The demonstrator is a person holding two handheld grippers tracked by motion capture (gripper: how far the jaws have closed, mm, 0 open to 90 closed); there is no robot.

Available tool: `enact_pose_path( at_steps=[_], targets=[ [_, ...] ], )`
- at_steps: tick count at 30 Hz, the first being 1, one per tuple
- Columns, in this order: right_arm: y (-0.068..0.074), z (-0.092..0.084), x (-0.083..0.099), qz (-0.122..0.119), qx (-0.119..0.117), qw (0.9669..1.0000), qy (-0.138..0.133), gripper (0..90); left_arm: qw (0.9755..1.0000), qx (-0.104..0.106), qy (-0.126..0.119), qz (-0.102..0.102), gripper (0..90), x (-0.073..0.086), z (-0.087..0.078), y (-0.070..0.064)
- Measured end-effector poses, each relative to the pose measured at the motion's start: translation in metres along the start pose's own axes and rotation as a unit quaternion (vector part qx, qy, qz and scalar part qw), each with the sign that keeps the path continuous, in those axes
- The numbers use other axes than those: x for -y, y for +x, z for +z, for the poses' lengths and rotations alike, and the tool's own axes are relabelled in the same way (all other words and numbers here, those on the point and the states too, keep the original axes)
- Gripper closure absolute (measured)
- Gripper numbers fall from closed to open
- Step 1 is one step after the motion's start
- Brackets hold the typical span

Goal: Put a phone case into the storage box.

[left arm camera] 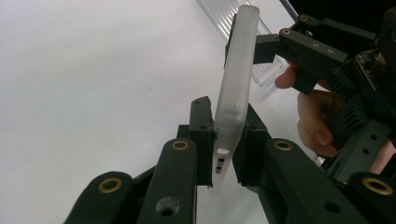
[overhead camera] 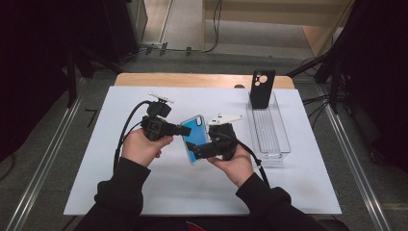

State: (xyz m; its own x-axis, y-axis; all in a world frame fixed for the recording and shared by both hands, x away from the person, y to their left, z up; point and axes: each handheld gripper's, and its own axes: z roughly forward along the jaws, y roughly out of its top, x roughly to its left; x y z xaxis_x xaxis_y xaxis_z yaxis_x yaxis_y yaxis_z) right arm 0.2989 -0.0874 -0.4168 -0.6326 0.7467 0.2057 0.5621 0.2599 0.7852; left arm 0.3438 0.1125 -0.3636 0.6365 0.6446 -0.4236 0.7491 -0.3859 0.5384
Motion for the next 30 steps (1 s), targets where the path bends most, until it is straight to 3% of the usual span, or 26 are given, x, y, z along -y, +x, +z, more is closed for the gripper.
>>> enact_pose_path(
  at_steps=[8, 11, 18, 30],
  targets=[
    [0.004, 0.005, 0.000, 0.001, 0.008, 1.0000, 0.004, 0.0, 0.9999, 0.000, 0.006, 0.009, 79.9, 0.000, 0.008, -0.009],
    [0.005, 0.005, 0.001, 0.001, 0.023, 0.9997, 0.002, 11.8, 0.9999, 0.000, 0.003, 0.012, 79.7, 0.000, 0.008, -0.012],
    [0.005, 0.004, 0.001, -0.005, 0.019, 0.9998, 0.000, 14.8, 0.9999, 0.007, 0.002, 0.013, 78.3, 0.000, 0.006, -0.012],
    [-0.002, 0.008, 0.004, -0.009, 0.021, 0.9997, 0.008, 14.9, 0.9992, 0.029, -0.026, 0.011, 56.9, -0.001, -0.012, -0.009]
  ],
)
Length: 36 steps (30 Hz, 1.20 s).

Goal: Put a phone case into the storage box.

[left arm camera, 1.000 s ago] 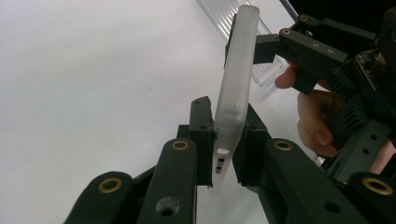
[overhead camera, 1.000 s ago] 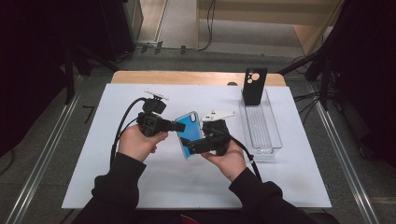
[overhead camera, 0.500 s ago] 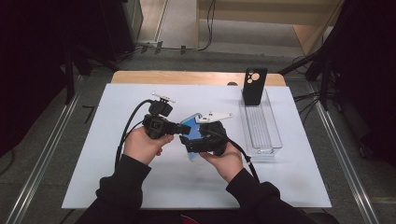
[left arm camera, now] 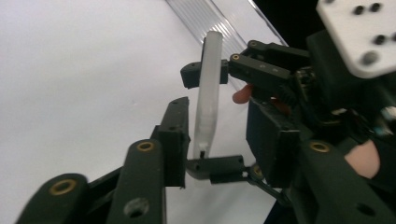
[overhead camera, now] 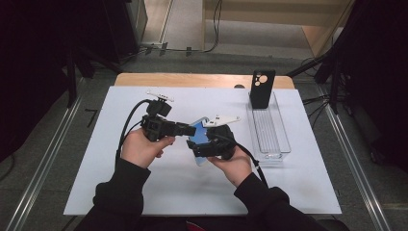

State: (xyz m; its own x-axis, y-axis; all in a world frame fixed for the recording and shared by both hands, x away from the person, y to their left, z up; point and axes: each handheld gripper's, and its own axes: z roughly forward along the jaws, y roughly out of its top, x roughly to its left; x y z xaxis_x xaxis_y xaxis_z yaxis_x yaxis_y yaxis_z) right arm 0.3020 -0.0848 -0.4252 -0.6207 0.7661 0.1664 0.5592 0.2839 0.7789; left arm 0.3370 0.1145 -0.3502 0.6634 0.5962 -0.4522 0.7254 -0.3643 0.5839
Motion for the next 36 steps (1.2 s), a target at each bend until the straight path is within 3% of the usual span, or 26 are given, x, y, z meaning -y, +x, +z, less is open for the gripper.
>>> enact_pose_path(
  at_steps=[5, 8, 10, 14, 22, 28, 32, 36],
  targets=[
    [-0.011, -0.001, 0.000, 0.008, 0.007, 0.9999, 0.001, 14.9, 0.9999, 0.004, -0.008, 0.011, 42.9, 0.002, -0.003, 0.003],
    [-0.018, -0.004, 0.000, 0.014, 0.009, 0.9999, 0.000, 14.9, 0.9994, 0.004, -0.005, 0.035, 35.6, 0.004, -0.003, 0.005],
    [-0.022, -0.006, -0.001, 0.013, 0.010, 0.9999, -0.003, 14.9, 0.9988, 0.002, -0.009, 0.048, 34.6, 0.006, -0.002, 0.007],
    [-0.032, -0.013, -0.003, 0.018, 0.009, 0.9998, -0.007, 14.9, 0.9980, 0.022, -0.008, 0.059, 30.8, 0.013, 0.003, 0.015],
    [-0.045, -0.026, -0.011, 0.019, -0.005, 0.9998, -0.009, 14.9, 0.9968, 0.013, 0.006, 0.079, 30.8, 0.033, 0.016, 0.026],
    [-0.052, -0.038, -0.017, 0.014, -0.011, 0.9997, -0.015, 14.9, 0.9972, 0.011, 0.005, 0.075, 30.8, 0.045, 0.021, 0.034],
    [-0.057, -0.048, -0.022, 0.014, -0.009, 0.9996, -0.023, 14.9, 0.9963, -0.010, 0.002, 0.086, 30.8, 0.056, 0.022, 0.037],
    [-0.066, -0.060, -0.026, 0.018, -0.003, 0.9993, -0.032, 14.9, 0.9961, -0.018, 0.007, 0.086, 30.8, 0.067, 0.022, 0.042]
  ],
)
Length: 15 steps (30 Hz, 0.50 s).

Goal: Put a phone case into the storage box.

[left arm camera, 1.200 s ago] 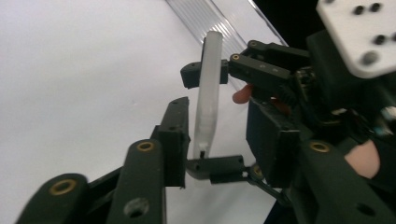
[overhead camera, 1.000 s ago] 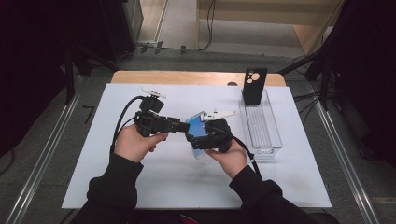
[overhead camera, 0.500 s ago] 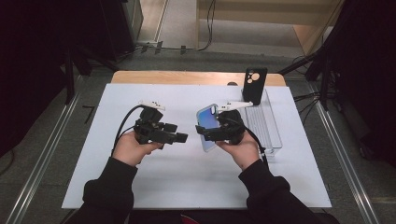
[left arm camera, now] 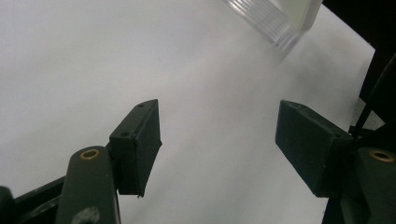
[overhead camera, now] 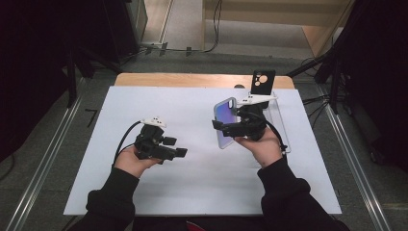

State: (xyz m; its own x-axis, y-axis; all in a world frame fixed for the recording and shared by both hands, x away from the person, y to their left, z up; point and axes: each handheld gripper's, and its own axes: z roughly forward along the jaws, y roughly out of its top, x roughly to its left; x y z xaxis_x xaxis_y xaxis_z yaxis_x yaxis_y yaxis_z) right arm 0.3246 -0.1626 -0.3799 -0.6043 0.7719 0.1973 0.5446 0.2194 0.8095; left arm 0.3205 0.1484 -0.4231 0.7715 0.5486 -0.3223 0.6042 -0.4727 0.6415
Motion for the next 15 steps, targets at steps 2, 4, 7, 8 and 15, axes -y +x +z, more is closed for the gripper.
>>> enact_pose_path(
  at_steps=[2, 4, 7, 8, 15],
  targets=[
    [-0.004, -0.004, -0.002, 0.003, 0.003, 1.0000, -0.002, 14.9, 1.0000, -0.004, 0.000, -0.003, 30.8, 0.007, -0.001, 0.003],
    [-0.010, -0.010, -0.004, 0.006, 0.008, 0.9999, -0.007, 14.9, 0.9999, -0.004, -0.002, -0.010, 30.8, 0.015, -0.002, 0.005],
    [-0.017, -0.017, -0.007, 0.013, 0.015, 0.9997, -0.011, 14.8, 0.9999, -0.005, -0.003, -0.013, 30.8, 0.024, -0.002, 0.006],
    [-0.020, -0.019, -0.008, 0.014, 0.017, 0.9997, -0.014, 14.8, 0.9999, -0.010, 0.001, -0.013, 30.8, 0.027, -0.003, 0.006],
    [-0.039, -0.033, -0.013, 0.030, 0.044, 0.9982, -0.027, 14.9, 0.9997, -0.014, -0.003, -0.022, 30.8, 0.037, -0.010, 0.006]
  ],
)
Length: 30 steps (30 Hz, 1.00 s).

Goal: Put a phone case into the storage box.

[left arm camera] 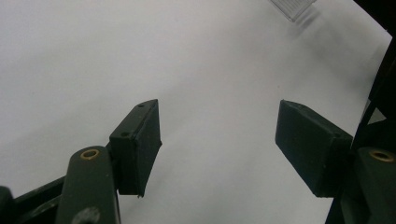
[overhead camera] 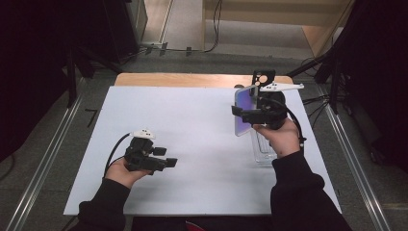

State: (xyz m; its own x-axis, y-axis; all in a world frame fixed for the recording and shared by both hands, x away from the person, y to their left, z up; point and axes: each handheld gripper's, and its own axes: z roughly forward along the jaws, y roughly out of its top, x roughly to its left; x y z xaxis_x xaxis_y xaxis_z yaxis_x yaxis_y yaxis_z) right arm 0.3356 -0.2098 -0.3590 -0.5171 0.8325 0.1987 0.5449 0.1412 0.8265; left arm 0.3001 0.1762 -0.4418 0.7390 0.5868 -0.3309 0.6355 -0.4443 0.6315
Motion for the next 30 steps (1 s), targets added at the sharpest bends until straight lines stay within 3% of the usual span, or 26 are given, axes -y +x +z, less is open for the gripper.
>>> enact_pose_path(
  at_steps=[16, 30],
  targets=[
    [-0.054, -0.005, -0.004, 0.047, 0.078, 0.9957, -0.014, 14.9, 0.9997, -0.012, -0.005, -0.021, 30.8, 0.019, -0.010, 0.000],
    [-0.092, 0.024, -0.003, 0.085, 0.137, 0.9868, -0.013, 14.8, 0.9993, -0.022, -0.006, -0.031, 30.8, 0.028, -0.016, 0.002]
  ],
)
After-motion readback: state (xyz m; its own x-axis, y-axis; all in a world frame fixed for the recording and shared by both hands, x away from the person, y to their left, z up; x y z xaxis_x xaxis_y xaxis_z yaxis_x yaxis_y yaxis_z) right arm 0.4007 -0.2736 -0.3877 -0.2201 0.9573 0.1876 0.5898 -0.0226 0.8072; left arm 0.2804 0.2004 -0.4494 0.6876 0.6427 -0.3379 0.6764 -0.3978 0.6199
